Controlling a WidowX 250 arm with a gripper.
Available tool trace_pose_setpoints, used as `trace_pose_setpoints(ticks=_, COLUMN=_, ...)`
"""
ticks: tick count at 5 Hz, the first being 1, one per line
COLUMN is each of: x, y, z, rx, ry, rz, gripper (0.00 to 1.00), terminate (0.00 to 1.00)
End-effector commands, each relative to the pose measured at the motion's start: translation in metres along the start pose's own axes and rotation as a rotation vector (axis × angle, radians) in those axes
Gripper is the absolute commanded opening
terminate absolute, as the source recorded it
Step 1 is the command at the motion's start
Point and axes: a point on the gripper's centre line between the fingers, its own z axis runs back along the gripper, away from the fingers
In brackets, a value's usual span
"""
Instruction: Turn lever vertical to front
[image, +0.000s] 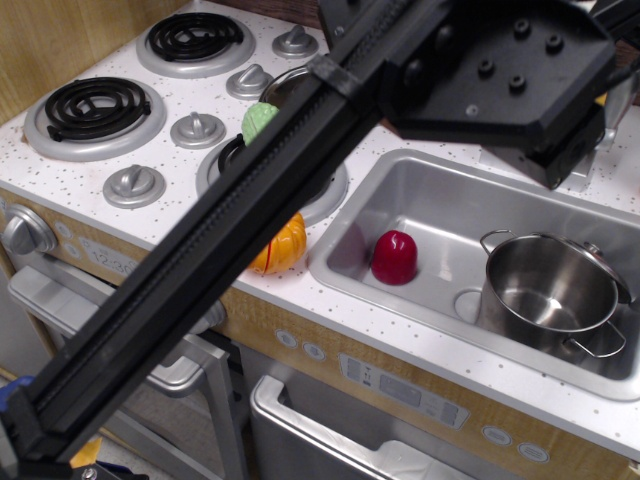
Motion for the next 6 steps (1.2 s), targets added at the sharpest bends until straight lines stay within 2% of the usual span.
trace_pose_setpoints(ticks=1, x=0.022, y=0.014, z=0.028, rx=-0.033, ry=-0.085, rz=0.029, gripper=1.00, terminate=0.00)
trace_pose_setpoints(ticks=2, x=0.021, y=0.012, z=0.026, rx=-0.048, ry=-0.075, rz=0.043, gripper=0.00, terminate=0.00)
trace_pose_setpoints(ticks=4, x=0.011, y=0.006, z=0.029, rx=-0.057, ry=-0.059, rz=0.061, gripper=0.00, terminate=0.00)
trace_pose_setpoints(ticks=6, x=-0.009, y=-0.003, z=0.039, rx=-0.055, ry=-0.023, rz=0.090, gripper=0.00, terminate=0.00)
